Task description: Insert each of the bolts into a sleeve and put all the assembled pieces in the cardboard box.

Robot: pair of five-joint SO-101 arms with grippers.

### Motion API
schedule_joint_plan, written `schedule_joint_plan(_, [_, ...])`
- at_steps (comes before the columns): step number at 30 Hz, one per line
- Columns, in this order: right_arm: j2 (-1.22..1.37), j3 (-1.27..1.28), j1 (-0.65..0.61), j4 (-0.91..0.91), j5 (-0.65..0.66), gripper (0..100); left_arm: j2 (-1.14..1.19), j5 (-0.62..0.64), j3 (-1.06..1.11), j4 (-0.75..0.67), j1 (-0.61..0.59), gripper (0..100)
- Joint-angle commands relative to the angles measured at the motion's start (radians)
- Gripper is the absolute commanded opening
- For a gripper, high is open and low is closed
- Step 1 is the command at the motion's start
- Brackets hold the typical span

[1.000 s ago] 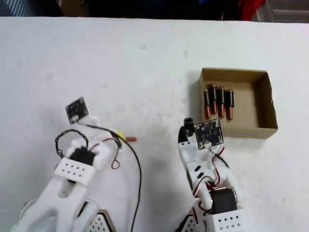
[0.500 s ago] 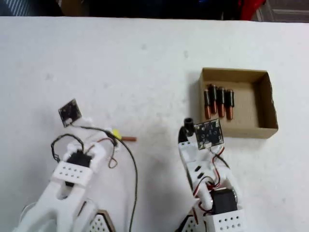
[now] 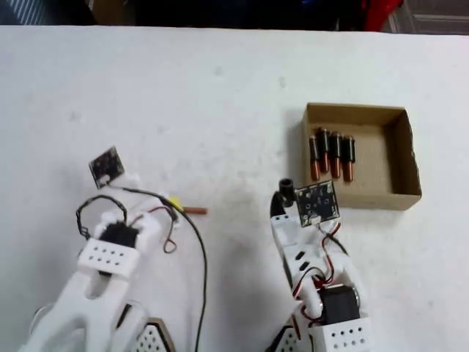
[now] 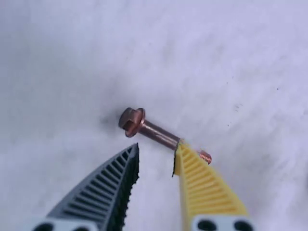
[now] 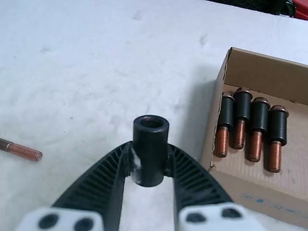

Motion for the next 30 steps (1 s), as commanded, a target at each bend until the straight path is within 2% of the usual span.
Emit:
schedule_joint_plan(1, [-0.010, -0.009, 0.008, -0.025, -0.002, 1.7, -0.024, 0.011, -0.114, 0.126, -0.004, 15])
schedule_joint_plan(12, [-0.010, -0.009, 0.008, -0.025, -0.002, 1.7, -0.024, 0.008, -0.333, 0.315, -0.010, 15])
schedule_joint_plan(25, [-0.010, -0.009, 0.013, -0.025, -0.002, 1.7, -0.019, -0.044, -0.499, 0.411, 0.045, 15])
schedule_joint_plan(30, [-0.010, -0.009, 0.012, -0.025, -0.002, 1.7, 0.015, -0.043, -0.621, 0.526, 0.038, 15])
